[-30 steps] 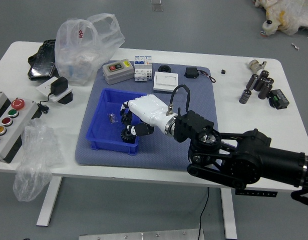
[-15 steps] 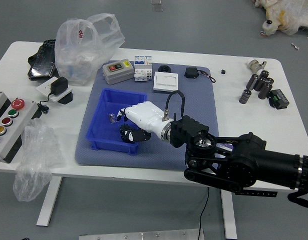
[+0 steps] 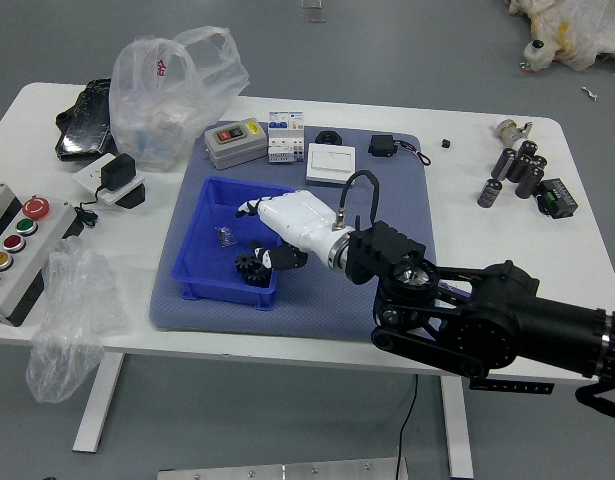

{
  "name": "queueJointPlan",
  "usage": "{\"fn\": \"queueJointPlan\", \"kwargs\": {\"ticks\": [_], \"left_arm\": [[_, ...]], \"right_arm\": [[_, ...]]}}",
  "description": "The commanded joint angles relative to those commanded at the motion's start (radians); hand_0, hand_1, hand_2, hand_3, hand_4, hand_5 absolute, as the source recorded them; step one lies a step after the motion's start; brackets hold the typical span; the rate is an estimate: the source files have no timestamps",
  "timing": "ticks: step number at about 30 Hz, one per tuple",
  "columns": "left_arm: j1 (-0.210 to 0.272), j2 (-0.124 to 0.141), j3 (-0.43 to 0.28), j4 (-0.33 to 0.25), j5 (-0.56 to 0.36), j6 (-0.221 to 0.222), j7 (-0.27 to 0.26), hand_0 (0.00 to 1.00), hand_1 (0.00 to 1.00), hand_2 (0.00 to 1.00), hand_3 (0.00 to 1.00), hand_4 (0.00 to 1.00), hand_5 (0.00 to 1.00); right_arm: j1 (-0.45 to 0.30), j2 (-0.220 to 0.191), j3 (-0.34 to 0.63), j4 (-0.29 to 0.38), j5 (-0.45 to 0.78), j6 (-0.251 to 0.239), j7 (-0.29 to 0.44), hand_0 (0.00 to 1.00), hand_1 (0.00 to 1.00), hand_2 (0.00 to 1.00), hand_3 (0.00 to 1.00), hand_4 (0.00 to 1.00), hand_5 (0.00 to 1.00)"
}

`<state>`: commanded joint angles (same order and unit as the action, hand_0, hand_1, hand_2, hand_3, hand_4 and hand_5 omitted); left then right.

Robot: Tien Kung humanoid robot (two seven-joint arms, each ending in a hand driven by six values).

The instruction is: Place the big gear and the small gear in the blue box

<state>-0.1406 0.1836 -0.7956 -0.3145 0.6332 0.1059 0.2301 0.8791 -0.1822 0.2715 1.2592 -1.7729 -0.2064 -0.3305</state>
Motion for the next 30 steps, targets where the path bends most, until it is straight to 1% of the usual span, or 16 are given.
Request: {"fn": "queueJointPlan", "kwargs": {"ticks": [2,5,6,11,12,14,17,18,23,24,29,30], "left_arm": [[0.001,0.0,0.001,0.0,-0.003,0.0,-0.001,0.658,0.616,0.6,0.754,0.761,0.725],[0.003,0.0,0.002,0.0,-0.006,0.002,-0.001,0.658,0.616,0.6,0.754,0.761,0.725],[0.004,0.0,0.002,0.0,-0.007,0.002,-0.001,0.658,0.616,0.6,0.754,0.761,0.726],[0.008,0.001,0.001,0.0,-0.009,0.004,0.0,0.658,0.616,0.6,0.754,0.761,0.726],[0.009,0.001,0.001,0.0,-0.009,0.004,0.0,0.657,0.616,0.601,0.754,0.761,0.726],[0.011,0.001,0.002,0.0,-0.01,0.003,0.0,0.657,0.616,0.601,0.754,0.761,0.726],[0.012,0.002,0.002,0.0,-0.009,0.003,0.001,0.657,0.616,0.601,0.754,0.761,0.726],[0.012,0.003,0.002,0.0,-0.008,0.003,0.001,0.658,0.616,0.601,0.754,0.76,0.723],[0.009,0.006,0.001,0.001,-0.004,0.002,0.001,0.658,0.616,0.601,0.754,0.76,0.723],[0.009,0.007,0.0,0.001,-0.002,0.001,0.001,0.658,0.617,0.6,0.754,0.759,0.722],[0.008,0.009,-0.005,0.001,0.007,-0.001,0.004,0.658,0.617,0.6,0.754,0.759,0.722],[0.008,0.009,-0.007,0.001,0.011,-0.001,0.006,0.658,0.617,0.601,0.754,0.761,0.723]], "right_arm": [[-0.02,-0.019,0.048,0.004,-0.007,-0.023,0.012,0.261,0.355,0.764,0.783,0.484,0.289],[-0.058,-0.045,0.119,0.001,0.011,-0.074,0.049,0.261,0.355,0.764,0.783,0.484,0.289],[-0.072,-0.052,0.142,-0.003,0.028,-0.092,0.065,0.311,0.51,0.728,0.729,0.513,0.276],[-0.165,-0.078,0.271,-0.016,0.136,-0.191,0.161,0.311,0.51,0.728,0.729,0.513,0.276],[-0.182,-0.082,0.294,-0.016,0.159,-0.207,0.18,0.538,0.689,0.747,0.714,0.541,0.28],[-0.227,-0.092,0.35,-0.018,0.222,-0.231,0.231,0.538,0.689,0.747,0.714,0.541,0.28],[-0.282,-0.103,0.417,-0.022,0.318,-0.235,0.301,0.538,0.689,0.747,0.714,0.541,0.28],[-0.296,-0.105,0.436,-0.024,0.349,-0.232,0.322,0.784,0.787,0.809,0.731,0.652,0.319],[-0.354,-0.105,0.511,-0.033,0.519,-0.207,0.434,0.784,0.787,0.809,0.731,0.652,0.319],[-0.367,-0.106,0.524,-0.032,0.552,-0.202,0.458,0.841,0.819,0.832,0.767,0.756,0.31],[-0.429,-0.113,0.573,-0.014,0.687,-0.185,0.55,0.841,0.819,0.832,0.767,0.756,0.31],[-0.446,-0.117,0.582,-0.004,0.709,-0.184,0.568,0.844,0.808,0.808,0.755,0.765,0.313]]}}
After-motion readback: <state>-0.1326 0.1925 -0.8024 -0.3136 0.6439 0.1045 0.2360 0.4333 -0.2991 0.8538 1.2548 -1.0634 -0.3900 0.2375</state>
